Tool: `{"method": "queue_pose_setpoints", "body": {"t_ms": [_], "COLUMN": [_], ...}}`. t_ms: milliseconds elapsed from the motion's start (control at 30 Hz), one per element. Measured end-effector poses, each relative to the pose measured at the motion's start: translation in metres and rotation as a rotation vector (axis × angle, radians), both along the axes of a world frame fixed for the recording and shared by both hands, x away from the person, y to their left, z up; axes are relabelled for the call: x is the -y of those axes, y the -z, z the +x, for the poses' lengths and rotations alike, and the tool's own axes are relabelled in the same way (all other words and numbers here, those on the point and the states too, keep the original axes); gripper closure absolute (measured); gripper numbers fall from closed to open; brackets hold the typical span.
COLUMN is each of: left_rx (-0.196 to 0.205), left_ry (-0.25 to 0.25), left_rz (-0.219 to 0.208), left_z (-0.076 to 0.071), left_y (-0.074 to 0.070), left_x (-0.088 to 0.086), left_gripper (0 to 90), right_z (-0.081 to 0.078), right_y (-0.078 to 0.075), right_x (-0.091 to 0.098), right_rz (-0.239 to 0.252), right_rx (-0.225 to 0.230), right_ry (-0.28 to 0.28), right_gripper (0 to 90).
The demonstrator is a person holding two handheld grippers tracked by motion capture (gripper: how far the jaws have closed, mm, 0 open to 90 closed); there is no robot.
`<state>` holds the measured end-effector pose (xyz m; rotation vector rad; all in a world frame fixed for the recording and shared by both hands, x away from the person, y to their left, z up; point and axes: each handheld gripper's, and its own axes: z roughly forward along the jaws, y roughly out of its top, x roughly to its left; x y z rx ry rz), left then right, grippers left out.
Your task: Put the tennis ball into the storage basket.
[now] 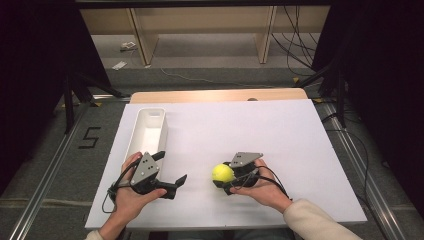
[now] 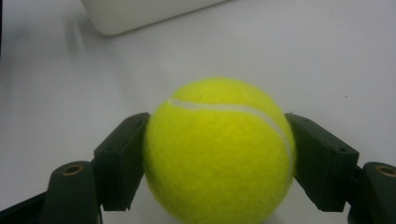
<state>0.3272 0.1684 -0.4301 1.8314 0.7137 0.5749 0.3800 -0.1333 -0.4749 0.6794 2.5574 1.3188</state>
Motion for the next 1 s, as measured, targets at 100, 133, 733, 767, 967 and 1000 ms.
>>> {"method": "queue_pose_setpoints", "body": {"t_ms": [100,133,733,767,967,1000], "left_rx": [0.000,0.000,0.002,0.001,0.002,0.002], "left_ry": [0.001,0.001,0.000,0.000,-0.003,-0.002], "left_rz": [0.001,0.002,0.000,0.001,-0.001,-0.001], "left_z": [0.000,0.000,-0.001,-0.001,-0.001,-0.001], "left_y": [0.000,0.000,-0.001,0.000,-0.001,-0.001], "left_x": [0.000,0.000,0.000,0.000,-0.001,-0.001], "left_gripper": [0.0,0.0,0.0,0.0,0.0,0.0], "right_z": [0.000,0.001,0.008,0.008,0.011,0.011], "right_y": [-0.002,-0.003,-0.015,-0.016,-0.016,-0.016], "right_x": [0.000,0.000,-0.003,-0.003,-0.004,-0.005], "right_rz": [0.007,0.011,0.049,0.050,0.054,0.057], "right_rx": [0.006,0.006,0.037,0.038,0.042,0.035], "right_ry": [0.006,0.007,0.016,0.016,0.017,0.020], "right_gripper": [26.4,26.4,26.4,26.4,26.4,26.5]}}
